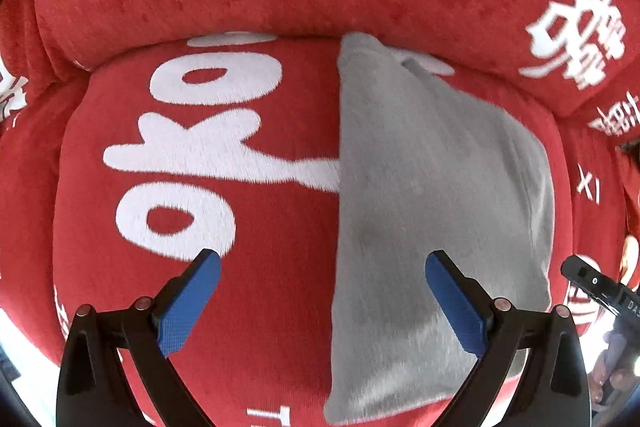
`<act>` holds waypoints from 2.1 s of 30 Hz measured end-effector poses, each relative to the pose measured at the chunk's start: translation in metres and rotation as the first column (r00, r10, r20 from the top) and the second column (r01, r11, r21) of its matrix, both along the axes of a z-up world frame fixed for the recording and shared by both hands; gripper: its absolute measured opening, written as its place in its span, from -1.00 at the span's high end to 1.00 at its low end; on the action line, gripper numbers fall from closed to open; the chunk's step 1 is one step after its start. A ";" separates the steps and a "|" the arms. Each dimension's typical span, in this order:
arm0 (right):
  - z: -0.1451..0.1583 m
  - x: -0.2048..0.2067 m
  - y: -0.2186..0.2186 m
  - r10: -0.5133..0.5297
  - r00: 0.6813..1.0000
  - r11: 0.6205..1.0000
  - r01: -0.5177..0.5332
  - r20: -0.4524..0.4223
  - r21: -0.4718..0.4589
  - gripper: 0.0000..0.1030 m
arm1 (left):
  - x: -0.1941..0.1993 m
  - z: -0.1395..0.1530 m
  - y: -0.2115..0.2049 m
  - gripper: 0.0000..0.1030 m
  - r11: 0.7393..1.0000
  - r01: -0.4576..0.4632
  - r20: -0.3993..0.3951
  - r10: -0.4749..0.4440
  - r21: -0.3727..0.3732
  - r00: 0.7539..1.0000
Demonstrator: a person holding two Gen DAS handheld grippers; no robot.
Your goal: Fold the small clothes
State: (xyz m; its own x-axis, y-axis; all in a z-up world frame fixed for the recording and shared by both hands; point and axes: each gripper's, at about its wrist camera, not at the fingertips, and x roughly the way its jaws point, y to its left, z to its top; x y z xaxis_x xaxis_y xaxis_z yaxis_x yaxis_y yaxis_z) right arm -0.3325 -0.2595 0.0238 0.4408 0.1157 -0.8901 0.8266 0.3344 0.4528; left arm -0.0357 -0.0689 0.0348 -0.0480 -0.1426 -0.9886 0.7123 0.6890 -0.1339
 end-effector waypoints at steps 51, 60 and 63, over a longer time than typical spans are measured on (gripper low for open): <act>-0.052 -0.013 -0.033 -0.004 0.985 0.977 -0.033 0.173 0.211 -0.07 | -0.003 -0.060 -0.057 -0.99 0.996 0.065 -0.193 -0.077 -0.065 0.978; -0.064 0.006 -0.038 0.052 0.958 0.962 -0.124 0.281 0.245 -0.07 | -0.017 -0.080 -0.084 -0.99 0.984 0.122 -0.317 -0.158 -0.131 0.935; -0.067 0.021 -0.040 0.080 0.949 0.960 -0.156 0.306 0.234 -0.10 | -0.023 -0.083 -0.094 -0.99 0.984 0.128 -0.303 -0.161 -0.126 0.939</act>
